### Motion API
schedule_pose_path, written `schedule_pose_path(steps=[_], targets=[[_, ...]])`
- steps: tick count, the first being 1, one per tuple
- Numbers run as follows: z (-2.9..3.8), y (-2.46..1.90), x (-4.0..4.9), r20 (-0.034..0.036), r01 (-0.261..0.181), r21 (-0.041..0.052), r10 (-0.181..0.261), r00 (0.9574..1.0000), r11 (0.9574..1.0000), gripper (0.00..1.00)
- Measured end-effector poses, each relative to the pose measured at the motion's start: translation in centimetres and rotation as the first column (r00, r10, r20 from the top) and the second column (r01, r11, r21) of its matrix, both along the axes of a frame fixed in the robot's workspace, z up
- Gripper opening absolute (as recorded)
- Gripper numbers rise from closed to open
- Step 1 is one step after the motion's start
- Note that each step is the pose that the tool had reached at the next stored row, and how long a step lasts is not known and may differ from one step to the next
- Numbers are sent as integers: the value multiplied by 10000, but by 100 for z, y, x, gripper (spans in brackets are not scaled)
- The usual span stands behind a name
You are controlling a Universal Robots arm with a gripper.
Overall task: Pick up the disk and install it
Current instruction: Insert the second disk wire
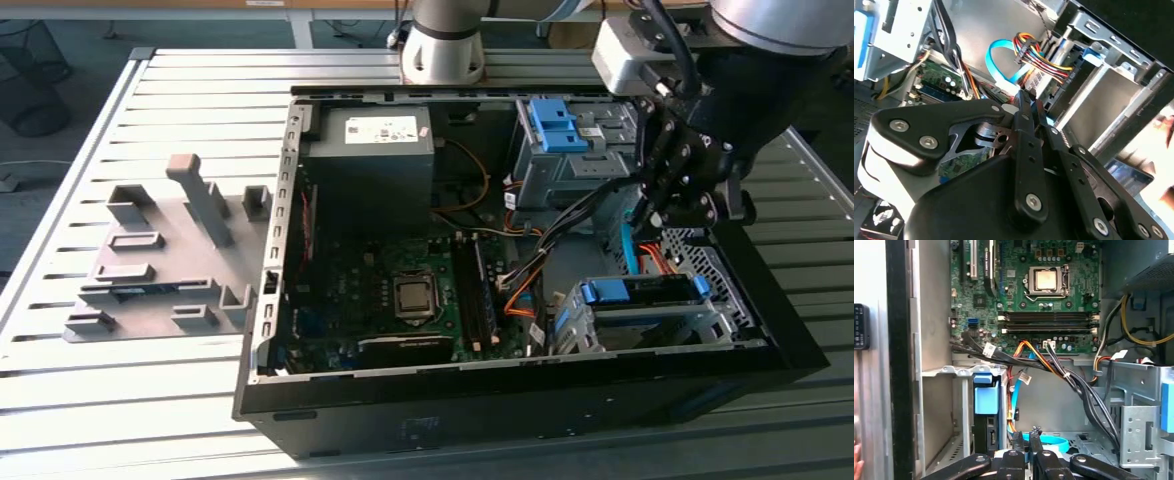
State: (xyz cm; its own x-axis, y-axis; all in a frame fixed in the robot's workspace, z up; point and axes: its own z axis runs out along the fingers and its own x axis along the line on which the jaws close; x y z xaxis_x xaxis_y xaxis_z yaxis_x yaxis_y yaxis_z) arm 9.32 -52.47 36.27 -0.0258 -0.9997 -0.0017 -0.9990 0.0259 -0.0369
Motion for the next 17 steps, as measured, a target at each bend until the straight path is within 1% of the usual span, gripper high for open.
schedule_pose_path(steps=[2,3,4,5,8,10,11,14,17], targets=[[-2,-22,0,-1,0,358,0,10000,9994,16],[-5,-39,-1,0,0,506,0,10000,9987,16],[-12,-64,0,0,0,593,0,10000,9982,16],[-20,-94,-1,1,0,624,0,10000,9981,16],[-46,-188,-1,0,1,664,-1,10000,9978,16],[-69,-227,-1,0,2,690,-2,10000,9976,16],[-83,-240,-1,0,1,703,-1,10000,9975,16],[-112,-258,-1,2,0,727,-1,10000,9974,16],[-114,-260,-1,2,1,728,-1,10000,9974,16]])
